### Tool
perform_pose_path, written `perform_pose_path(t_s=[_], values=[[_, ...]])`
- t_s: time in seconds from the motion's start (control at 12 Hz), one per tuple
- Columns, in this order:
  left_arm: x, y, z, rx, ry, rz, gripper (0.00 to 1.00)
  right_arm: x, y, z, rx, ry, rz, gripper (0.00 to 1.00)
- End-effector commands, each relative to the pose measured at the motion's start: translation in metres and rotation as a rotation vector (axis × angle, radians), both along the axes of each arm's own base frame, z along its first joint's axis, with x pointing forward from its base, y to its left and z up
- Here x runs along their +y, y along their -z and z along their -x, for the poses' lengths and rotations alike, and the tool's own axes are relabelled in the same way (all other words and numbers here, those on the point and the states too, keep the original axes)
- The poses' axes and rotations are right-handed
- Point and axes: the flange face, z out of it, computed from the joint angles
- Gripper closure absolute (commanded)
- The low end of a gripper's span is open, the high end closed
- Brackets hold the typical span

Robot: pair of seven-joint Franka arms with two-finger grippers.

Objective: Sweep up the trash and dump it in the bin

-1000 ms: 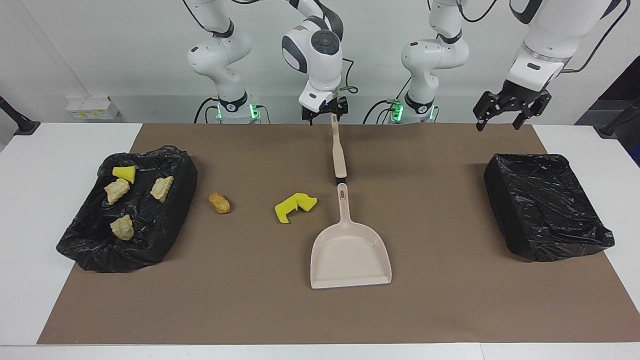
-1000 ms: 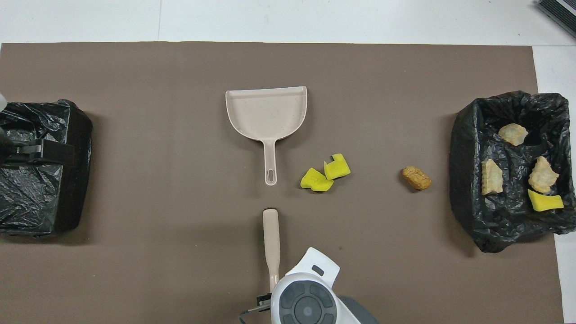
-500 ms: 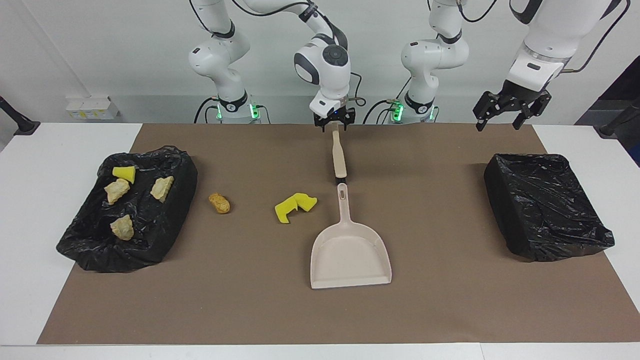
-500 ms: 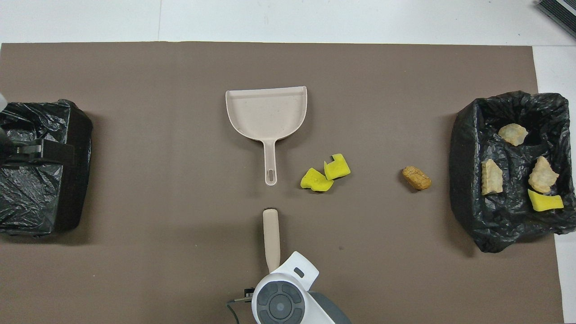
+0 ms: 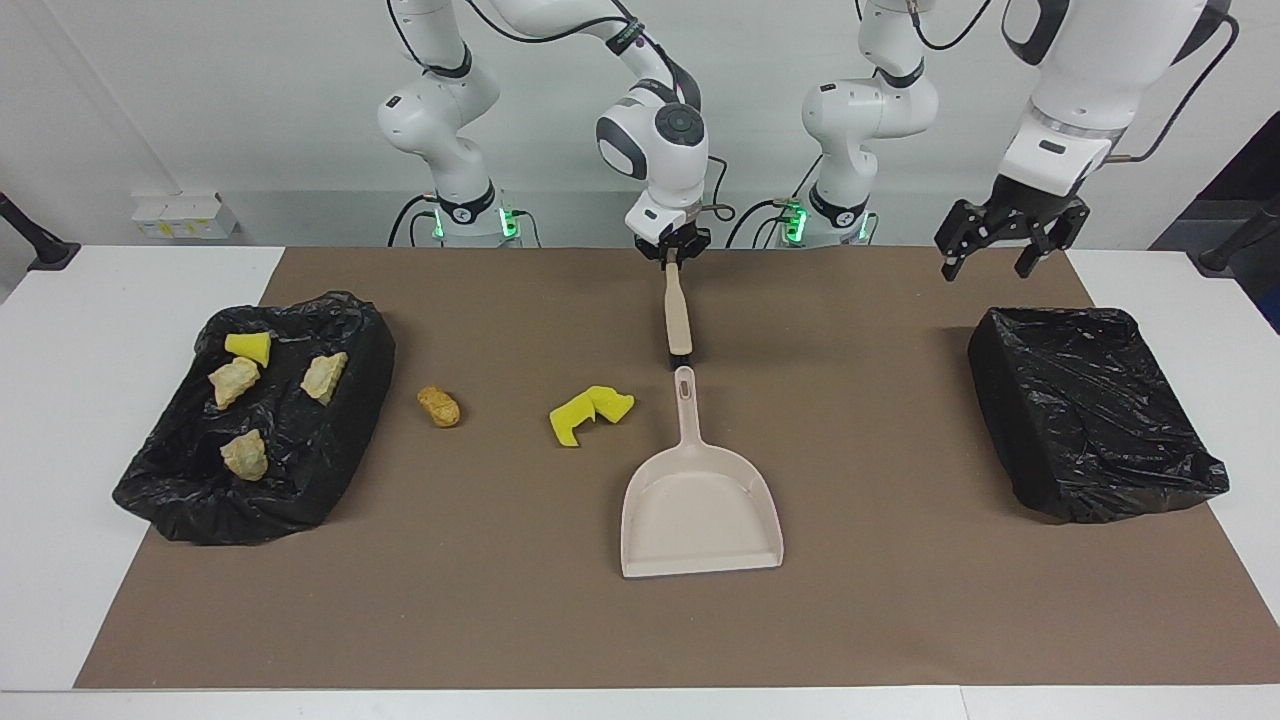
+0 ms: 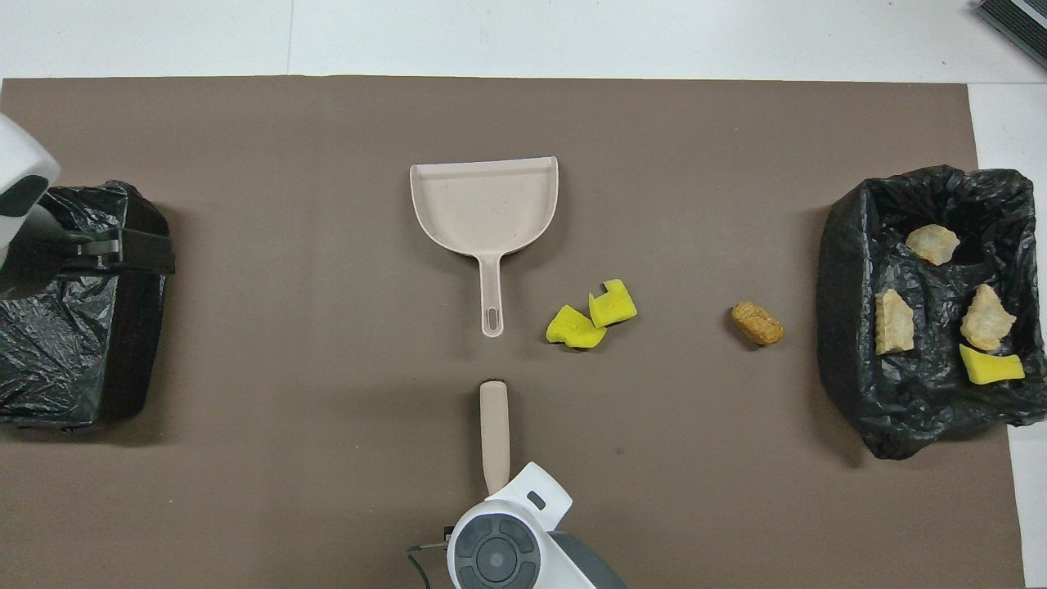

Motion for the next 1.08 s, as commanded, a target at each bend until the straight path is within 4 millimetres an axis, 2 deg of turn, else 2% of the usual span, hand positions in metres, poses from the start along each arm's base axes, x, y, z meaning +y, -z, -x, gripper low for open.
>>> perform_pose_path(t_s=[0.0, 0.17, 0.25, 0.33, 0.42, 0.5, 0.58, 0.67, 0.75, 0.83, 0.92, 1.0], values=[[-0.033, 0.024, -0.022, -0.049, -0.010, 0.033, 0.00, -0.001, -0.011, -0.007, 0.019, 0.054, -0.009, 1.00], [-0.049, 0.033, -0.031, -0.063, 0.003, 0.042, 0.00, -0.012, -0.030, -0.020, 0.059, 0.064, 0.021, 1.00], [-0.071, 0.041, -0.040, -0.080, -0.008, 0.060, 0.00, -0.024, -0.045, -0.031, 0.073, 0.076, 0.036, 1.00], [-0.082, 0.056, -0.052, -0.074, -0.037, 0.068, 0.00, -0.040, -0.059, -0.046, 0.088, 0.090, 0.053, 1.00], [-0.111, 0.076, -0.059, -0.047, -0.049, 0.076, 0.00, -0.061, -0.072, -0.058, 0.108, 0.102, 0.060, 1.00], [-0.131, 0.082, -0.068, -0.057, -0.049, 0.094, 0.00, -0.088, -0.083, -0.073, 0.114, 0.117, 0.065, 1.00], [-0.143, 0.103, -0.072, -0.033, -0.053, 0.093, 0.00, -0.118, -0.088, -0.090, 0.109, 0.094, 0.089, 1.00], [-0.178, 0.132, -0.071, -0.024, -0.051, 0.096, 0.00, -0.147, -0.088, -0.107, 0.108, 0.081, 0.117, 1.00], [-0.208, 0.150, -0.071, -0.064, -0.058, 0.106, 0.00, -0.167, -0.087, -0.119, 0.086, 0.077, 0.155, 1.00], [-0.218, 0.158, -0.071, -0.074, -0.050, 0.113, 0.00, -0.183, -0.086, -0.129, 0.064, 0.079, 0.206, 1.00], [-0.228, 0.178, -0.071, -0.051, -0.040, 0.105, 0.00, -0.209, -0.083, -0.143, 0.058, 0.115, 0.240, 1.00], [-0.260, 0.196, -0.060, -0.030, 0.003, 0.101, 0.00, -0.242, -0.080, -0.157, 0.047, 0.149, 0.291, 1.00]])
